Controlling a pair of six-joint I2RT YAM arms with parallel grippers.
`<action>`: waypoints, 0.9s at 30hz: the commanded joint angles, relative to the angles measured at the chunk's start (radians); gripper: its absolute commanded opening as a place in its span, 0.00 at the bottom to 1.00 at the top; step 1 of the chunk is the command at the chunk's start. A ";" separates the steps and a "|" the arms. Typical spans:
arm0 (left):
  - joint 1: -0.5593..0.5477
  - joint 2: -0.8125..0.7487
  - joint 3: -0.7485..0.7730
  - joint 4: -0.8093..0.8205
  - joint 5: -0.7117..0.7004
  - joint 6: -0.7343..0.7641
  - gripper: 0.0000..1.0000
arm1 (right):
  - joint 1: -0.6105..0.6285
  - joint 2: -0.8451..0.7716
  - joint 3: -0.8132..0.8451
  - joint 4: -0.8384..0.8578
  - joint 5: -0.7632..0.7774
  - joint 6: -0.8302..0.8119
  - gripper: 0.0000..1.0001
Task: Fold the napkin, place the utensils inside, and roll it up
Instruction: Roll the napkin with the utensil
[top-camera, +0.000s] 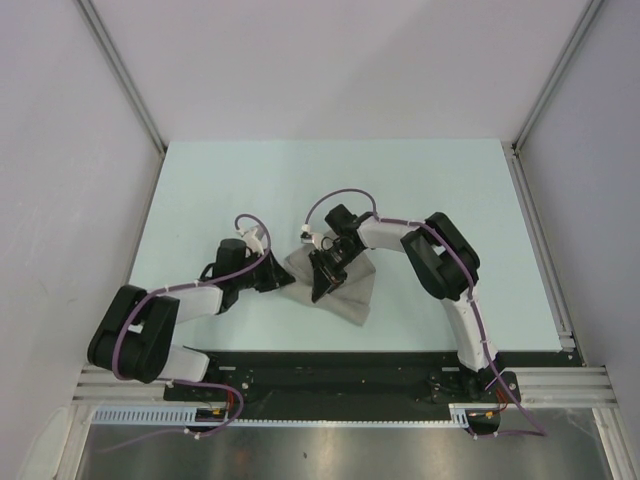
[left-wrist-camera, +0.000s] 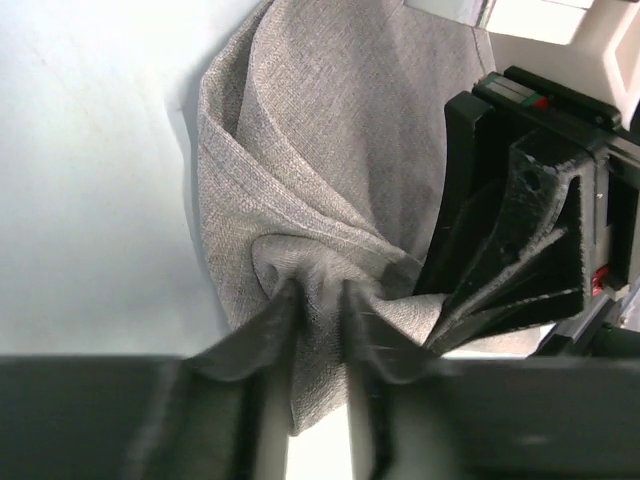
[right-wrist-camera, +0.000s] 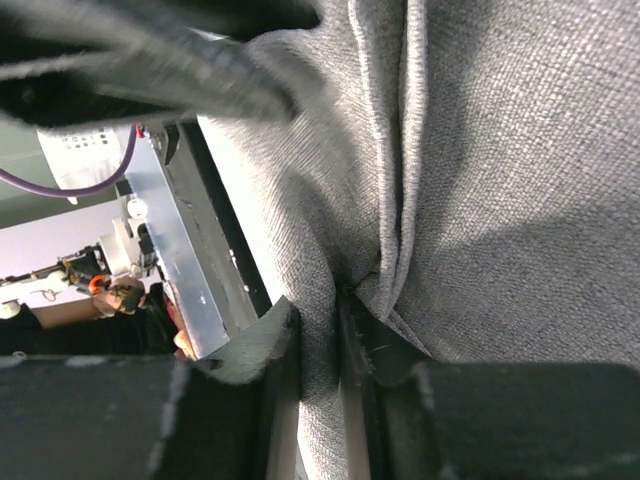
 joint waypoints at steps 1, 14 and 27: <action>-0.004 0.031 0.039 0.017 -0.036 -0.017 0.14 | -0.007 0.011 0.039 -0.014 -0.029 0.010 0.26; -0.002 0.121 0.117 -0.147 -0.089 -0.020 0.00 | -0.048 -0.321 -0.011 -0.003 0.354 0.013 0.68; 0.002 0.163 0.152 -0.187 -0.087 -0.021 0.00 | 0.389 -0.710 -0.482 0.307 1.178 -0.104 0.71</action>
